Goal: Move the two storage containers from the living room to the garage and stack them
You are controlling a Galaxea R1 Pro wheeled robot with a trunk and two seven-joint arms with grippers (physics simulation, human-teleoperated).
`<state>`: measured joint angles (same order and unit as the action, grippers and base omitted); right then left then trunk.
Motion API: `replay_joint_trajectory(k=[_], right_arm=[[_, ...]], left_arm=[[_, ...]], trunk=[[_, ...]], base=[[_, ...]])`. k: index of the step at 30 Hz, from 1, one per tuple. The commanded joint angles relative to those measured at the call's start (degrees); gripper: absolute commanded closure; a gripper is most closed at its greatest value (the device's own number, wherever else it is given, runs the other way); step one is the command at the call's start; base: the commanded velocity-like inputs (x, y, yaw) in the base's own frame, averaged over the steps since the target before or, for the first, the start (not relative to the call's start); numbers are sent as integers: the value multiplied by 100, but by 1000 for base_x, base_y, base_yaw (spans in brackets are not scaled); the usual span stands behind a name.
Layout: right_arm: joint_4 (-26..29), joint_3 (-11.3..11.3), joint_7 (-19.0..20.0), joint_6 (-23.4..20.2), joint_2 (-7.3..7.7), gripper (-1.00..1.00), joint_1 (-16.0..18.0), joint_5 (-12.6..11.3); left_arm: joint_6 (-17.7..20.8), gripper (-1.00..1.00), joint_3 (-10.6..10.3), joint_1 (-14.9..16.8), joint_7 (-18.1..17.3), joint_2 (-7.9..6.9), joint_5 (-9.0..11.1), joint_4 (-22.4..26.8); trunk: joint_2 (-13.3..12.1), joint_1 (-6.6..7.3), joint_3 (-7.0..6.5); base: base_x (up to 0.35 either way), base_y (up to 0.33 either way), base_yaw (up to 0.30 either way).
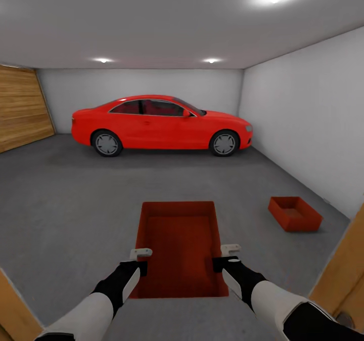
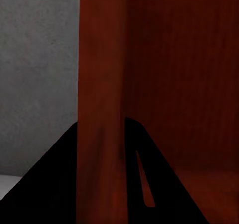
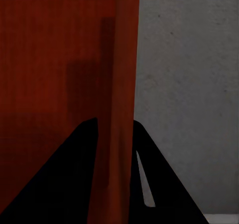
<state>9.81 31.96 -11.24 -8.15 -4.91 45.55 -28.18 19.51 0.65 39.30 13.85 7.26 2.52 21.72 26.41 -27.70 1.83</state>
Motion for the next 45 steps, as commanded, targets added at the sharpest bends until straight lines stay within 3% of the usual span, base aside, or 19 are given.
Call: replay_joint_trajectory(k=[1, 45], right_arm=[[30, 56, -36, 172, 41, 100, 8, 29], [30, 56, -36, 171, 51, 100, 7, 27]], left_arm=[[27, 100, -48, -1, 38, -190, 117, -10], [27, 100, -43, -1, 38, -190, 125, -19]], trunk=[[12, -6, 13], [12, -6, 13]], base=[[322, 0, 0], [322, 0, 0]])
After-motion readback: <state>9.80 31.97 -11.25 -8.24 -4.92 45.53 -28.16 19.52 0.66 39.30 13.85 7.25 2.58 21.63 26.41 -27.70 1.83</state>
